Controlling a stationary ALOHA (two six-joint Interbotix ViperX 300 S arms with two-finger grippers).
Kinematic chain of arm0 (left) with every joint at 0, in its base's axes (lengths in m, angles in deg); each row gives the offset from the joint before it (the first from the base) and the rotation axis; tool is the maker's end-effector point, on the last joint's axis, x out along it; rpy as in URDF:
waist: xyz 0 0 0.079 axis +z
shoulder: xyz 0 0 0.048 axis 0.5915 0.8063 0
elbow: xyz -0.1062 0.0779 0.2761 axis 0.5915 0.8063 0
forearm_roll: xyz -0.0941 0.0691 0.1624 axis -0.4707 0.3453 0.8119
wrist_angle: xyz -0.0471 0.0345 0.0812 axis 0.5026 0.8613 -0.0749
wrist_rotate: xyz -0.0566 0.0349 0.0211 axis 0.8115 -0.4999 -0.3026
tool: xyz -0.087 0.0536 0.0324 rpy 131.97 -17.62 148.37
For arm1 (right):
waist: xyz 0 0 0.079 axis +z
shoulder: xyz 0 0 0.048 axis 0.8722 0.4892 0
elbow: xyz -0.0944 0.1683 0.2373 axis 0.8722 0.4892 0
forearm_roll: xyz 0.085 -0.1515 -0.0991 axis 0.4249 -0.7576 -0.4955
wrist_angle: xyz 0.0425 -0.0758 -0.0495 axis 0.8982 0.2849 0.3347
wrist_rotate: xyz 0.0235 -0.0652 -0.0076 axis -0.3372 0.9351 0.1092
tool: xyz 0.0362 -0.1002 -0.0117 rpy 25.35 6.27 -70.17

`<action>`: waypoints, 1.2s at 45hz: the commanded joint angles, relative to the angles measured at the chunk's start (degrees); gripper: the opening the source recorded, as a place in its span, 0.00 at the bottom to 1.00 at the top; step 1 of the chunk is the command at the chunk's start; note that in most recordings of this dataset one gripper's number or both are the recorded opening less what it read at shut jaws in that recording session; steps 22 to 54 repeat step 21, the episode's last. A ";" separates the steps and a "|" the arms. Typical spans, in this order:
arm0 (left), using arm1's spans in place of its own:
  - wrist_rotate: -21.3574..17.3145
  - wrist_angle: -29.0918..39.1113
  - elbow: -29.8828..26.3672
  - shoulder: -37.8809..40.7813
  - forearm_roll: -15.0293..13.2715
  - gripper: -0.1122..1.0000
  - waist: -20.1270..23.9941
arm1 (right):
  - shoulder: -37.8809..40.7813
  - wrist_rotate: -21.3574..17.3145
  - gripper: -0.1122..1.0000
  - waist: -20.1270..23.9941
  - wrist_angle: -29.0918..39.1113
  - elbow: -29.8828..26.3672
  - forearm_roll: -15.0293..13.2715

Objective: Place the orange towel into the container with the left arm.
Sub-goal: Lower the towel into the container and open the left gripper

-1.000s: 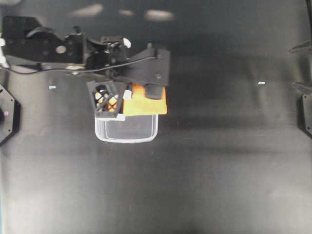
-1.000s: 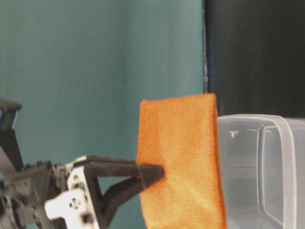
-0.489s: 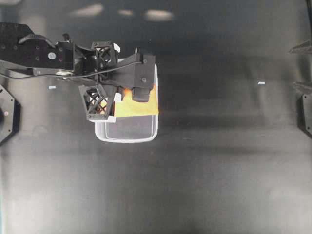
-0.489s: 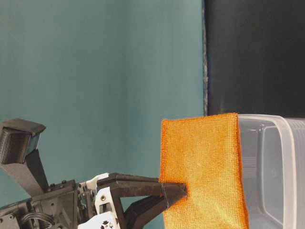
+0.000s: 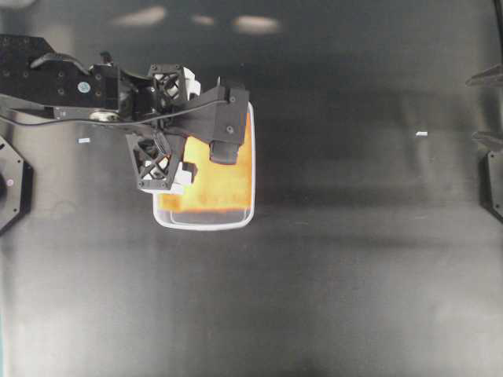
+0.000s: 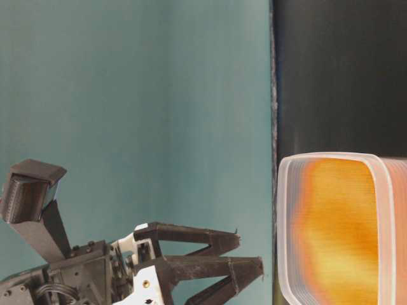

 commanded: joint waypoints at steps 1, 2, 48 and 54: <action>0.35 0.97 -2.99 -2.20 0.18 0.91 -0.09 | 0.44 -0.09 0.78 -0.09 -0.35 -0.53 0.18; 0.35 1.32 -3.60 -2.55 0.18 0.91 -0.18 | 0.44 -0.09 0.78 -0.09 -0.35 -0.53 0.18; 0.97 -0.09 -6.59 -18.63 0.18 0.87 -2.29 | 0.35 0.00 0.78 -0.09 -0.09 -0.44 0.18; 0.97 -0.09 -6.59 -18.63 0.18 0.87 -2.29 | 0.35 0.00 0.78 -0.09 -0.09 -0.44 0.18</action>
